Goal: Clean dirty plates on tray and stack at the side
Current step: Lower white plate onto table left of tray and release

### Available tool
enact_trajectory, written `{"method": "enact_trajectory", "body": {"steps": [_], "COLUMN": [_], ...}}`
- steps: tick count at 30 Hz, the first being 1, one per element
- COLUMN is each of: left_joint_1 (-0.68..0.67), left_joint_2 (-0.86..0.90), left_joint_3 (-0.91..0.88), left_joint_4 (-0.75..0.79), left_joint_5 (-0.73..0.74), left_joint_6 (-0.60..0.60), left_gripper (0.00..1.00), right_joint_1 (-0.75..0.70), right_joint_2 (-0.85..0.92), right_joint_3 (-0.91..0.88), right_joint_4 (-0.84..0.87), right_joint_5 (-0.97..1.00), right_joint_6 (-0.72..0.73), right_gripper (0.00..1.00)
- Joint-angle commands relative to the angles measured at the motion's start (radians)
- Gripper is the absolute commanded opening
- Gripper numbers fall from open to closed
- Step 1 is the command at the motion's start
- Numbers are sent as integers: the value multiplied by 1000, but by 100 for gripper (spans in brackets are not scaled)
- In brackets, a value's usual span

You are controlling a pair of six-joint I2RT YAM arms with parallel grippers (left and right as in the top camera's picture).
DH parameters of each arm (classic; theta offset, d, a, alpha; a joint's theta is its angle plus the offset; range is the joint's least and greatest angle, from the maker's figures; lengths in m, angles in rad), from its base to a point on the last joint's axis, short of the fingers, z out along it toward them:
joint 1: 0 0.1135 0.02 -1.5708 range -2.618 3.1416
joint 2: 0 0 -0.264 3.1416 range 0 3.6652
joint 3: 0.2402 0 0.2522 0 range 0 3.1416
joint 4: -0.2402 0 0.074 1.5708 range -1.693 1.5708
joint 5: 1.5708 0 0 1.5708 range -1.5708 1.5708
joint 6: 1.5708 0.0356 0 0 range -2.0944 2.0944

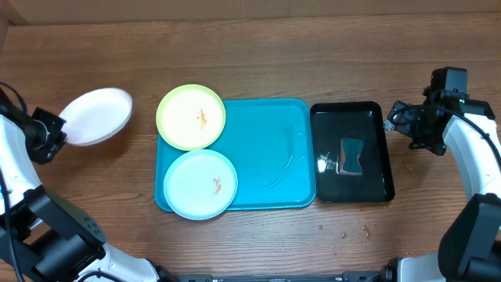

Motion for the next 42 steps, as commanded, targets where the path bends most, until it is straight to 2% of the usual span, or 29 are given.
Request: {"method": "enact_trajectory", "body": {"steps": [1, 12, 30, 31, 34, 37, 40, 42], "left_joint_1": [-24, -63, -142, -147, -153, -152, -153, -159], "left_joint_2": [-8, -8, -8, -8, -8, -10, -12, -14], "left_joint_3": [-32, -226, -248, -248, -248, -241, -228, -219], "left_joint_4": [6, 207, 214, 214, 216, 196, 164, 127], "left_joint_5": [-144, -179, -164, -171, -182, -116, 56, 158], "left_joint_6": [-29, 7, 56, 56, 56, 85, 161, 181], "left_gripper": [4, 4, 4, 8, 40, 46, 51, 62], "right_joint_1": [-4, -4, -4, -4, -4, -4, -4, -4], "right_joint_2": [-1, -1, -1, -1, -1, -1, -1, -1], "right_joint_3": [19, 19, 19, 19, 19, 19, 19, 19], "right_joint_4": [5, 5, 5, 5, 5, 5, 5, 5], "right_joint_5": [-2, -2, -2, -2, -2, -2, -2, -2], "right_joint_6": [3, 3, 3, 3, 3, 3, 3, 3], "right_gripper": [100, 100, 100, 100, 100, 100, 100, 100]}}
